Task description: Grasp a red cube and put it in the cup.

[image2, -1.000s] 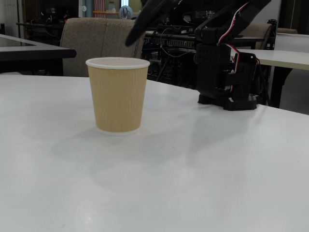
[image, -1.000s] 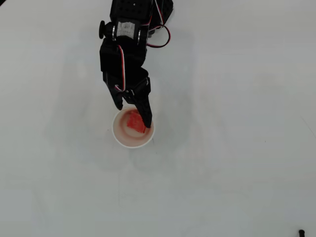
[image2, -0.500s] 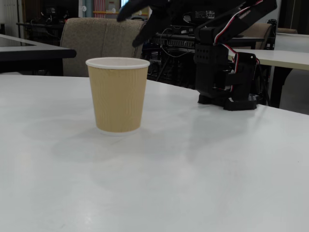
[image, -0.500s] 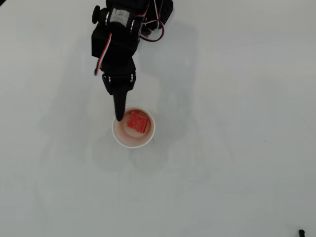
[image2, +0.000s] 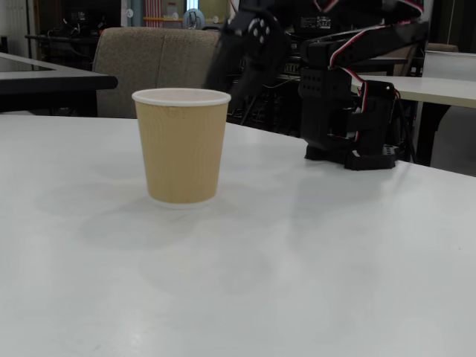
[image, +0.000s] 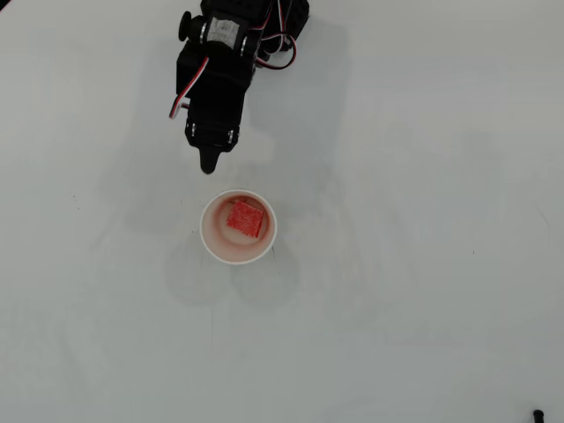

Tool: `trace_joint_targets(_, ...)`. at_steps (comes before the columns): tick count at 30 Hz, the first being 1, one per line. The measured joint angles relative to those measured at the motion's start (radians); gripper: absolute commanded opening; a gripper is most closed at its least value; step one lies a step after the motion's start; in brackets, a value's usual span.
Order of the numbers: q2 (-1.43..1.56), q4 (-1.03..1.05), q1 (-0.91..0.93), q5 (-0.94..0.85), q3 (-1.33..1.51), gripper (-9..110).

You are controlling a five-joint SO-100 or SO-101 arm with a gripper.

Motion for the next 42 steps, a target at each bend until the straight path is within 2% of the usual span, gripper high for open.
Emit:
trace_joint_targets(8, 0.110, 0.057, -0.002, 0.087, 0.094, 0)
trace_joint_targets(29, 0.247, 0.193, -0.114, 0.089, 0.236, 0)
trace_joint_targets(42, 0.250, 0.143, -0.141, 0.078, 0.308, 0)
